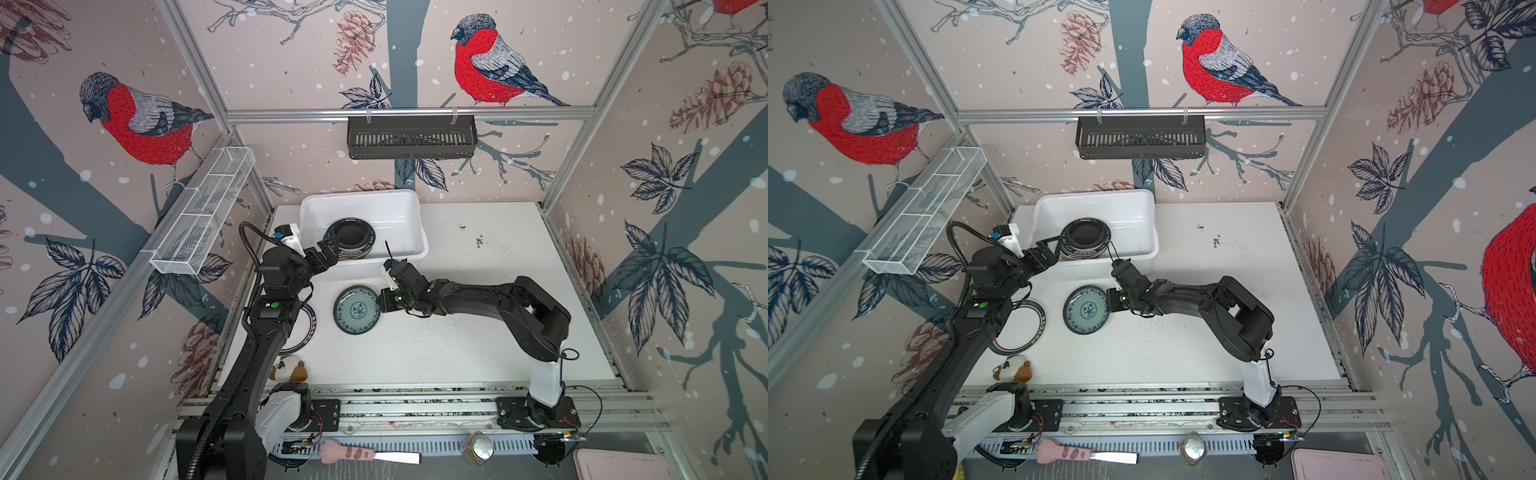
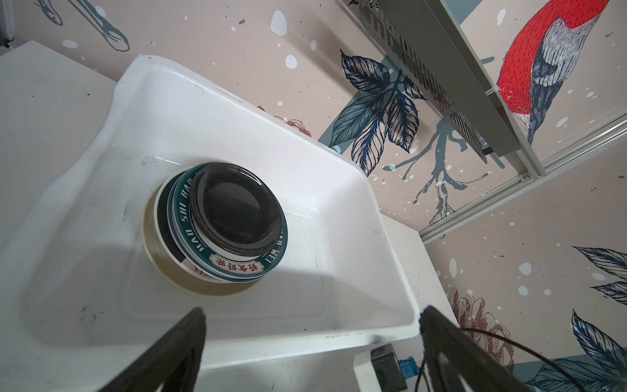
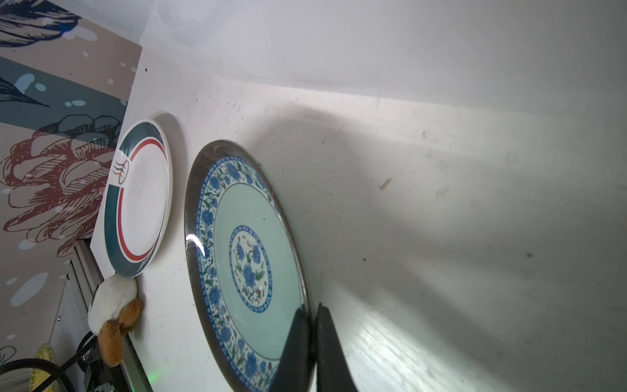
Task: Place the plates into the plastic bin on the countertop
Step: 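Grasp the blue-patterned plate's rim with the right gripper and lift it upright, then grasp the blue-patterned plate with the left gripper while the right gripper holds it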
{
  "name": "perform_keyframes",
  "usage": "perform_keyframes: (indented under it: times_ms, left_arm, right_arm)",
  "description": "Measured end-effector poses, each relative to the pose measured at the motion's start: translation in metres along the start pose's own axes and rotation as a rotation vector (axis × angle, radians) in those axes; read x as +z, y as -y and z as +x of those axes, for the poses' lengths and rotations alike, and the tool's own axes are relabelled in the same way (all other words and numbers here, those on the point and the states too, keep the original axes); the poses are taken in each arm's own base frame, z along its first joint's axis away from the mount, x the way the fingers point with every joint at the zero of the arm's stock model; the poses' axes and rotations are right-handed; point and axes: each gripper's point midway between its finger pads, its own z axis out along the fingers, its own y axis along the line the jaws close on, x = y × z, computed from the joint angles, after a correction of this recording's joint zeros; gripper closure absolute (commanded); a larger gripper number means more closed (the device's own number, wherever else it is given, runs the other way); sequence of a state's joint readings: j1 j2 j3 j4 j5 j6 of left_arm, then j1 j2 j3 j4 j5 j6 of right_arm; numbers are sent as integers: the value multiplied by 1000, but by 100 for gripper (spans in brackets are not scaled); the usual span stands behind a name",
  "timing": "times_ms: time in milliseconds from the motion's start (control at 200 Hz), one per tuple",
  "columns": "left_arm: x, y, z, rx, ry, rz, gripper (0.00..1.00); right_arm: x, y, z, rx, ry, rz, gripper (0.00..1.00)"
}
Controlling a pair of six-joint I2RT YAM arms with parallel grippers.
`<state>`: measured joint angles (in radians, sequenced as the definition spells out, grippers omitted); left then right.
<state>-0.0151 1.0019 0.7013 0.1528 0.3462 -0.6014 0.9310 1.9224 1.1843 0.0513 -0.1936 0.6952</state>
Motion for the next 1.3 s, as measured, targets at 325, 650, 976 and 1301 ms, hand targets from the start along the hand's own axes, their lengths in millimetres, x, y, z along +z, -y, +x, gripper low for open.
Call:
perform_keyframes:
  times_ms: [325,650,976,1301]
  left_arm:
    - [-8,10,-2,25,30,35,3]
    - [-5,31,5,53,1,99,3]
    - [6,65,33,53,-100,232,20]
    - [33,104,71,54,-235,324,39]
  right_arm:
    - [-69,-8,-30,-33,166,70,100]
    - [-147,-5,-66,-2,339,87,100]
    - [-194,37,-118,115,494,103,100]
    - [-203,20,-136,108,518,-5,100]
